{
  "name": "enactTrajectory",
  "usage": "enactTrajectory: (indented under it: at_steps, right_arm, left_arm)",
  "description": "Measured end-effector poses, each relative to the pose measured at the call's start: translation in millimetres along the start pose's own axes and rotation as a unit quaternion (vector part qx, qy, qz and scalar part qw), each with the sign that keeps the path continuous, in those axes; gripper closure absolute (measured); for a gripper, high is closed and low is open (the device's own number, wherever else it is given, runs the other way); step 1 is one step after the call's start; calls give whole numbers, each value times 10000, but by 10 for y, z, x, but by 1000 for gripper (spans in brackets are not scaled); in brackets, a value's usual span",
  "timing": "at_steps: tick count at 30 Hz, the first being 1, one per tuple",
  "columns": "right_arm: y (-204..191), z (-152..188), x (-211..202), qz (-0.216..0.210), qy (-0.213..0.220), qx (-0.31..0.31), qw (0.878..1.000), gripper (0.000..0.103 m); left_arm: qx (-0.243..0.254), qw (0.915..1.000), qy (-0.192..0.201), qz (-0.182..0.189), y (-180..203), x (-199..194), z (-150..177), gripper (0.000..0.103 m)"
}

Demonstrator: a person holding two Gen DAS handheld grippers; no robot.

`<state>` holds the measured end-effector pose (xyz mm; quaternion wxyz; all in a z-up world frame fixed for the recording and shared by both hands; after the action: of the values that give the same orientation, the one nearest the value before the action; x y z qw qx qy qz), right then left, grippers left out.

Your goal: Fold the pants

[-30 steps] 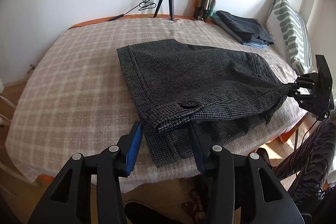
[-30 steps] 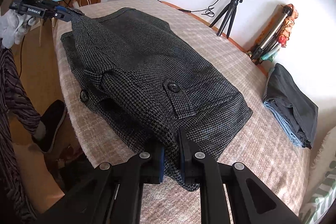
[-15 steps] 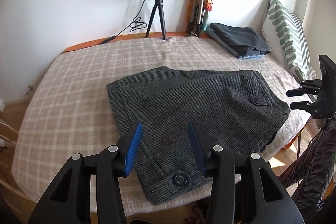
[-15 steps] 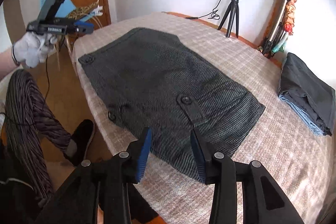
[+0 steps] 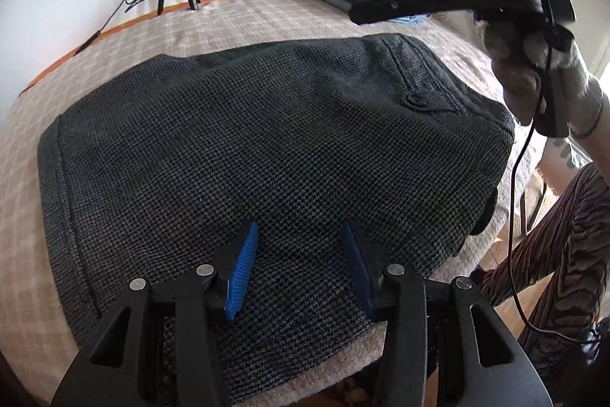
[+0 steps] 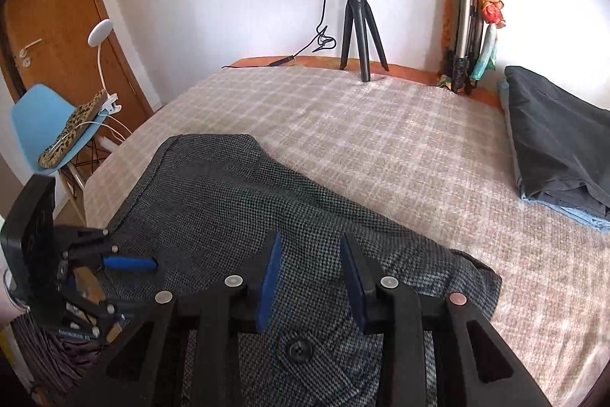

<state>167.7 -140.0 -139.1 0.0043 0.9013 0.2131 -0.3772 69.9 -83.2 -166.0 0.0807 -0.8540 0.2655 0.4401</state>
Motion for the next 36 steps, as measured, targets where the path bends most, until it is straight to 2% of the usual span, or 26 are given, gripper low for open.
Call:
enactTrajectory:
  at_steps: [4,7,10,12,15,18,20,22,28,32,36]
  right_arm:
    - [-2,-181,413,-344,-385,299,9982,78]
    - [-82,-126,678,-527,-769,259,9953,78]
    - [-177,53,842,-152,-934,-364,9949,78]
    - [-173,145,874,-38,-902,-556,9944,78]
    - [-126,120,773,-5,-776,-483,9958,77]
    - [-60,59,488,-116,-501,-38,9987,67]
    - [7,81,243,-15,-269,112,9996,60]
    - [117,155,9,178,-102,387,9990,43]
    - [636,627,-556,918,57,1219,9883,41]
    - [854,978,-679,799,-46,1874,9790,37]
    - [935,1197,-618,521,-125,2226,9734,36]
  left_arm:
    - [13,10000,78,59,7,-54,52,59]
    - [106,9999,100,67,32,-87,99,59]
    - [149,9997,73,189,59,-138,161,59]
    - [131,9995,71,260,53,-168,211,59]
    - [74,9995,85,286,40,-225,224,59]
    - [-41,9996,149,250,5,-284,176,59]
    - [-61,9995,267,183,-2,-328,64,59]
    - [-71,9990,432,116,-21,-385,-68,59]
    - [-281,9961,783,-293,-209,-359,-682,59]
    - [-634,9943,759,-408,-385,-87,-1016,59]
    - [-771,9933,586,-627,-489,288,-1183,59]
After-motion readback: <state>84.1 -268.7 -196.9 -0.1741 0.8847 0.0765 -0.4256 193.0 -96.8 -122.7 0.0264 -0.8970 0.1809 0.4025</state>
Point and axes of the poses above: each gripper's, at about its wrist camera, not at the fingertips, and x roughly the way its jaws point, y to its right, z to its underside, the point moved 9 cm from there along x, roughly the way its jaws point, and after that the axes turned 2 degrees about y, right-handed, at the moved point
